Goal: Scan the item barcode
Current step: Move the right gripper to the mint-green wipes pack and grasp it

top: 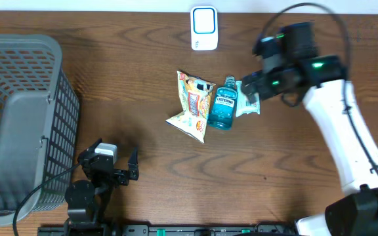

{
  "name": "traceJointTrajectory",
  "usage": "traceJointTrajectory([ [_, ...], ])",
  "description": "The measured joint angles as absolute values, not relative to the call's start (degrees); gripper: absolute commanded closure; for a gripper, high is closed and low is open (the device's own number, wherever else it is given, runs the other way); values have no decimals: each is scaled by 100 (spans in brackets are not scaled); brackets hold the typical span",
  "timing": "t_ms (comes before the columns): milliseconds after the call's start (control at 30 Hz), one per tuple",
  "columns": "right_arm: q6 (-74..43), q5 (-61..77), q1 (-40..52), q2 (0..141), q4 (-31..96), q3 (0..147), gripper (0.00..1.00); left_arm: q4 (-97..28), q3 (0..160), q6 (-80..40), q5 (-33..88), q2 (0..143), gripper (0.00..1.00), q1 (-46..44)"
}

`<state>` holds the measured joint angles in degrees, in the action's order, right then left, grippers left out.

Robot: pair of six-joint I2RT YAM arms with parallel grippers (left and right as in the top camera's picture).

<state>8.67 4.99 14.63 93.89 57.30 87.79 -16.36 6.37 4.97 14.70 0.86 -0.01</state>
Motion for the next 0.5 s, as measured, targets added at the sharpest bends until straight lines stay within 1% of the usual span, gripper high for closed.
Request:
traceJointTrajectory([
  [100,692,-762,2069,9395,5570,8591,1,-1636,637,497,1472,86,2,1],
  [200,445,-1682,2373,9480,5360,8272,1,-1638,637,497,1472,86,2,1],
  [300,281,-2200,2519,9706,5131,7931,1,-1638,637,497,1472,86,2,-1],
  [400,185,-2464,2574,10016,4899,7662,4,-1638,637,497,1472,86,2,-1],
  [500,78,-2652,2609,10412,4678,7577,5,-1638,637,497,1472,86,2,-1],
])
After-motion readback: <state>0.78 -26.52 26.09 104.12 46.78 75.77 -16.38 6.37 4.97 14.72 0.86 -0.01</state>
